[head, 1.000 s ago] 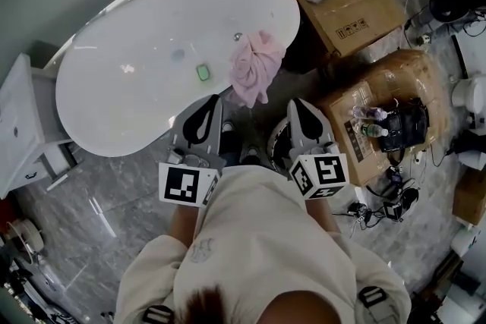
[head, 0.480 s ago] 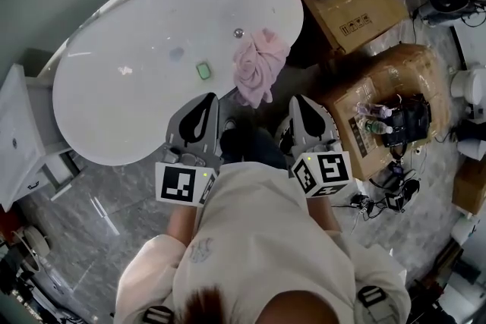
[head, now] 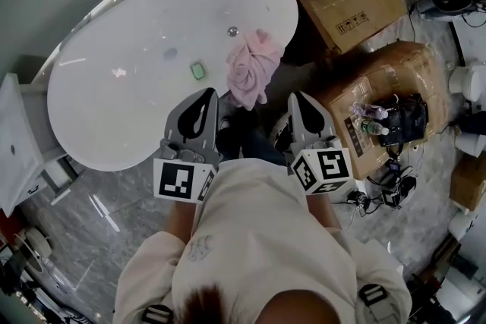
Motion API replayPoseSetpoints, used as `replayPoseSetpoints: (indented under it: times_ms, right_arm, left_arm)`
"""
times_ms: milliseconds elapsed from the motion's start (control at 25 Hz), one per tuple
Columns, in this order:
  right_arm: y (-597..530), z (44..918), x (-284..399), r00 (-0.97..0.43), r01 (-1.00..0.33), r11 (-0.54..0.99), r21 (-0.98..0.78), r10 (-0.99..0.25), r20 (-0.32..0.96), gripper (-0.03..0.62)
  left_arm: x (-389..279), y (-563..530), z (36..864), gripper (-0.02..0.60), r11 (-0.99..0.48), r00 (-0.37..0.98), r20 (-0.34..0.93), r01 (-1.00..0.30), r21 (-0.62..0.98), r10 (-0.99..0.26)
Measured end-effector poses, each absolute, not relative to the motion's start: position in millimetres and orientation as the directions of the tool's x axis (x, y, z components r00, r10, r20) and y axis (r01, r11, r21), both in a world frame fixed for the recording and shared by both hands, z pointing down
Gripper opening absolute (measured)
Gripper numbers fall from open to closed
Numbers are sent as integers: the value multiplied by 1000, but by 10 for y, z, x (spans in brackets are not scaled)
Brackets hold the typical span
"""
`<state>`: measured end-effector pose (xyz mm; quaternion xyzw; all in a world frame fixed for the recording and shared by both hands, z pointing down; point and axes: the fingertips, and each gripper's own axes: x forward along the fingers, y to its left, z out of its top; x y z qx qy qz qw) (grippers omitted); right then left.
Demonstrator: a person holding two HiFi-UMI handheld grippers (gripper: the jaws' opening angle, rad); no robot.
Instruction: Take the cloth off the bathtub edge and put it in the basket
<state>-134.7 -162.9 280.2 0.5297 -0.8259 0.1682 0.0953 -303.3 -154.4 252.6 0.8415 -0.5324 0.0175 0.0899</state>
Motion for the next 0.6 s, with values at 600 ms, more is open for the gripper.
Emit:
replayPoseSetpoints:
  times_ms: [600]
  right_arm:
    - [-2506,2656,-1237,-623,-782,595,-185,-746,237,3]
  left_arm:
    - [-2702,-2234,2416,49,-339,348,112,-937,87,-931]
